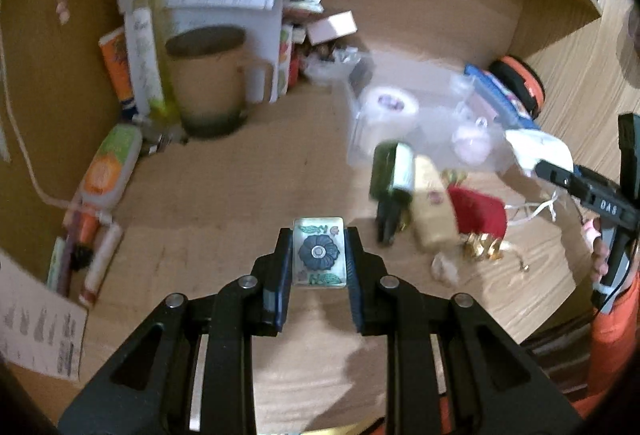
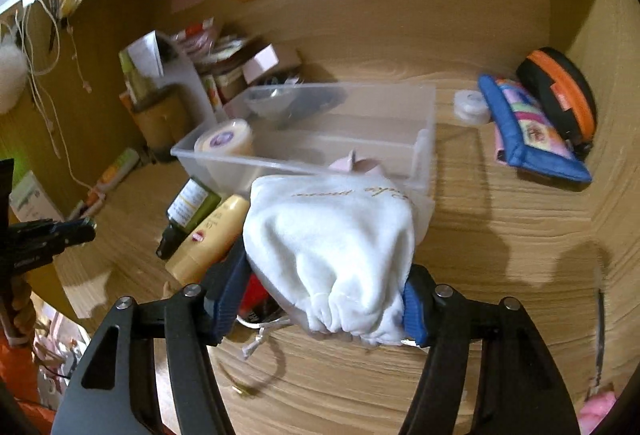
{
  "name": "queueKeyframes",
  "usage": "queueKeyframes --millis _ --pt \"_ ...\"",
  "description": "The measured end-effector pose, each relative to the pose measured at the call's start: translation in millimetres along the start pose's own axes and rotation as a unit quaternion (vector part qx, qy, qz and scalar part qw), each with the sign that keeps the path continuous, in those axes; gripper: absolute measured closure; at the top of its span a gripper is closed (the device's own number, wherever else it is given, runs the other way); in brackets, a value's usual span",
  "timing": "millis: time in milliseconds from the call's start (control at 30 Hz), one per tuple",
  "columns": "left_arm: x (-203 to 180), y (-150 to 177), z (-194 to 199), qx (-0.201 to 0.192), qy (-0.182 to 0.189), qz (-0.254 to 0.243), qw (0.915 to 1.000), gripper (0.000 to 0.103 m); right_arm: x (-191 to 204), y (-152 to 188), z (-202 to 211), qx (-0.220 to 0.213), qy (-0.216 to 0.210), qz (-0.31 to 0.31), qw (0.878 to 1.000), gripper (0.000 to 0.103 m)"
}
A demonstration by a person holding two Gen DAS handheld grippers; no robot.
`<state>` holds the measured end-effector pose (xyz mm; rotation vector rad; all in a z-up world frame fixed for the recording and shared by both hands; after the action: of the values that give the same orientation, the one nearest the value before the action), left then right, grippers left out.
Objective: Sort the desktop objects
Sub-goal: 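Grasp the small square patterned tin with left while right lifts the white pouch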
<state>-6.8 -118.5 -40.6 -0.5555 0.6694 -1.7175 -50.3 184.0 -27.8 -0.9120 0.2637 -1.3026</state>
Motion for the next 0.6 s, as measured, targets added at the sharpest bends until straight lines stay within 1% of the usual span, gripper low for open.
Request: queueKeyframes --millis 233,333,600 --pt "-7.6 -37.4 -3.2 -0.018 0.022 -0.009 0.9995 0.079 -10.9 -15.4 22.5 -0.032 0.006 0.001 0.999 0.042" --pt "-7.4 -53.6 -9.9 -0.02 0.04 -0.006 0.999 0.079 -13.9 -23.0 31.8 -0.047 0.008 0.004 0.999 0.042" --pt "-8.2 -92.6 -22.6 -0.029 0.057 -0.013 0.9979 0.079 -19.2 -45.6 41.7 -0.072 0.008 0.008 0.997 0.042"
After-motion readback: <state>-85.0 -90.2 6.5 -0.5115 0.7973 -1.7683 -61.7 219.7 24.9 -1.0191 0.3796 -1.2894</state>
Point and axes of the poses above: each gripper's, at about its wrist camera, not at the fingertips, and z roughly against the way its jaws point, x to its left, y to its underside, the point moved 1 cm from there along -z, roughly the way its jaws point, and after that the axes turned 12 degrees about -z, right-handed, at the moved point
